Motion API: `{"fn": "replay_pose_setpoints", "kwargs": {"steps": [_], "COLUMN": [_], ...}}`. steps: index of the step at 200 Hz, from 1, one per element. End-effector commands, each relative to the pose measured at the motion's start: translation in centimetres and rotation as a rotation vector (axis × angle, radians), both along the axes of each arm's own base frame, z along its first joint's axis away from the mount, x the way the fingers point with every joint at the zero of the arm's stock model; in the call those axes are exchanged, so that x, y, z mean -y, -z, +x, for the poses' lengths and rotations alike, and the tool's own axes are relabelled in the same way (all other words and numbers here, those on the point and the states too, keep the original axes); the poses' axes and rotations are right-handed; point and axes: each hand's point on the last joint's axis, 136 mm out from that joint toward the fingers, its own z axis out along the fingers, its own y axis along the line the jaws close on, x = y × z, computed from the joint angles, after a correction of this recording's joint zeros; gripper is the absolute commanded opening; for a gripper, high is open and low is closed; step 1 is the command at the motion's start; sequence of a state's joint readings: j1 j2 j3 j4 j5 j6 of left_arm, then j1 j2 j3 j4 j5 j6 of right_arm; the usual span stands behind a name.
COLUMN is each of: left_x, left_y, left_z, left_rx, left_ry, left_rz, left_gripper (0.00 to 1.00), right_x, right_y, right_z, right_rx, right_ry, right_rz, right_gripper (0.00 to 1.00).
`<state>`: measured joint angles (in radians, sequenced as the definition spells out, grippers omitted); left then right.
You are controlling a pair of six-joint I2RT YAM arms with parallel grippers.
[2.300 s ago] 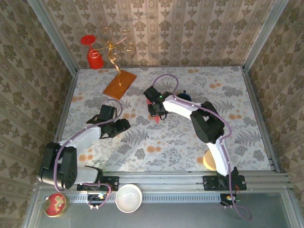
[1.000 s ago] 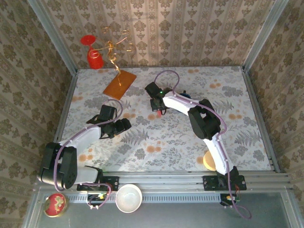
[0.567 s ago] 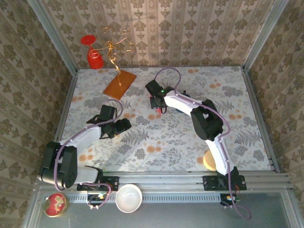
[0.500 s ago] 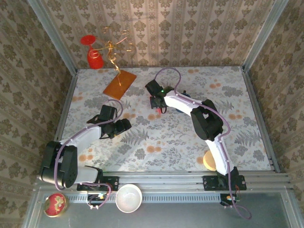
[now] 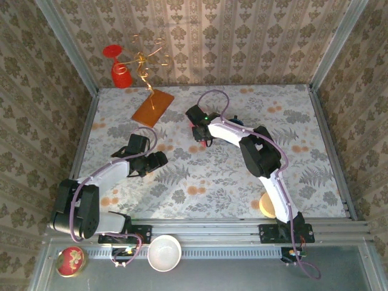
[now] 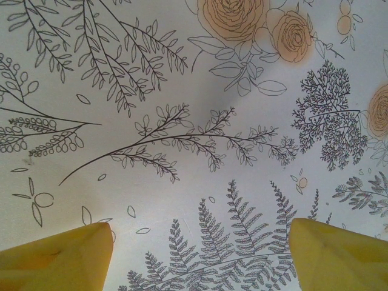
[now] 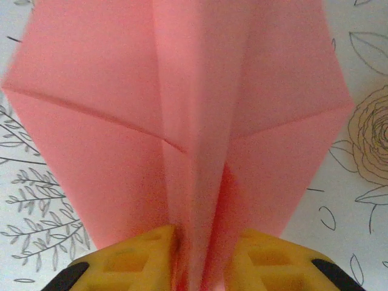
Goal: Fold a paper plane with a square sheet of paper (pick it up from the middle)
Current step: Move the paper plane to the top-center of the table.
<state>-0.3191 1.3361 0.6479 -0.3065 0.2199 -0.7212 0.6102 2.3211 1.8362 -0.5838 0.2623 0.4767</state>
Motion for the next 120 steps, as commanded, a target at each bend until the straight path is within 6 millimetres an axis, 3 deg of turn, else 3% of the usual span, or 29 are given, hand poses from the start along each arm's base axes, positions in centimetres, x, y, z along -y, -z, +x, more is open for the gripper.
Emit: {"fn": "replay_pose_setpoints", "kwargs": {"steps": [1, 87, 105, 120], "left_x": [-0.1, -0.1, -0.2, -0.5], "left_y": [0.9, 0.4, -0.3, -1.2], "left_z": [-0.6, -0.2, 0.2, 0.7], "left_rx": [-0.026, -0.015, 0.006, 0.031], "left_ry": [0.016, 0.019, 0.016, 0.012], "left_rz": [0.01, 0.013, 0.023, 0.039], "left_gripper": [0.77, 0.78, 0.78, 0.78], "right_x": [0.4, 1.5, 0.9, 0.4], "right_y": [0.6, 2.2, 0.7, -1.9], "right_z": [0.1, 0.9, 1.2, 1.4], "right_rx": [-0.021, -0.048, -0.034, -0.001], "right_ry": [0.01, 0.044, 0.026, 0.01], "right_rz": [-0.016, -0.05, -0.026, 0.002], "right_gripper": [0.29, 0.3, 0.3, 0.33]}}
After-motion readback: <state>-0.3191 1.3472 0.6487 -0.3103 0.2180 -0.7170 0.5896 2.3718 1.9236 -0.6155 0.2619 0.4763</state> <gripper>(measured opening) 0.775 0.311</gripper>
